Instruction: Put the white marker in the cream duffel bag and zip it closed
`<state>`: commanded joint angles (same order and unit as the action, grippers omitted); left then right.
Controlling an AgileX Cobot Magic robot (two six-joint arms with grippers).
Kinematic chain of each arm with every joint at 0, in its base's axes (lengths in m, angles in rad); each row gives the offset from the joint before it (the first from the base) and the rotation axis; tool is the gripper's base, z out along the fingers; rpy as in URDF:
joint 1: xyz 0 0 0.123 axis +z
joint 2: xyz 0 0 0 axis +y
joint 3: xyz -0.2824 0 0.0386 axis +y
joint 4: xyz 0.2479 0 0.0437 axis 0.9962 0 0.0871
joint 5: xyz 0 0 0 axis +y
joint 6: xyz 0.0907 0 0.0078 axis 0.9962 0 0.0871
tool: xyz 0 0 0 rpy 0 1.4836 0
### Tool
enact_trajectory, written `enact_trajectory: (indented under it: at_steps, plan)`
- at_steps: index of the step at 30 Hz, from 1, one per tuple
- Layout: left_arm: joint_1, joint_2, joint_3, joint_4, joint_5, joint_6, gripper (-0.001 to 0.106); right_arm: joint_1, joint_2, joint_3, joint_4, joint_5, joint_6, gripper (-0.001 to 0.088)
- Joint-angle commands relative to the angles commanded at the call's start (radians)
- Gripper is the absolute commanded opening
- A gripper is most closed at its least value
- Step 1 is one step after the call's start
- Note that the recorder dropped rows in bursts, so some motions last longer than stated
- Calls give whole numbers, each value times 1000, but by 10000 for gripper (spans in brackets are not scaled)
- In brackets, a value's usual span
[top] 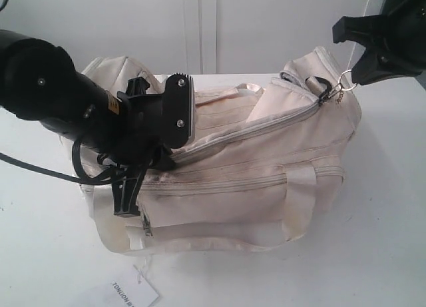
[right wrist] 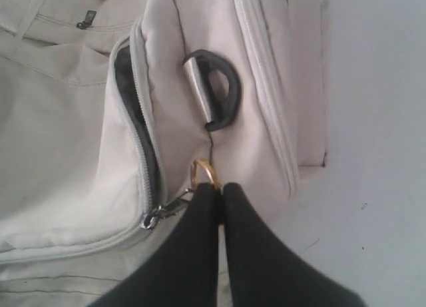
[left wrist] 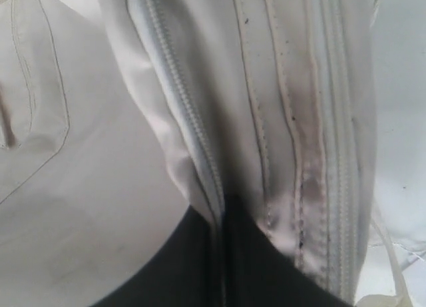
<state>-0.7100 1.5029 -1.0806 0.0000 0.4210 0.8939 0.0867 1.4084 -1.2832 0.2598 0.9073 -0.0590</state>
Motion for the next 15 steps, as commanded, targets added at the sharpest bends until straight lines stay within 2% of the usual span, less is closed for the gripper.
enact_trajectory:
  at_steps: [4, 9, 12, 15]
  plan:
    - [0, 0, 0, 52, -2, 0, 0, 0, 0, 0, 72, 34, -72, 0]
    - [0, 0, 0, 62, -10, -2, 6, 0, 0, 0, 102, 55, -78, 0]
    - [0, 0, 0, 62, -33, -2, 99, 0, 0, 0, 103, 55, -78, 0]
    - [0, 0, 0, 62, -53, -2, 282, 0, 0, 3, 108, 57, -76, 0]
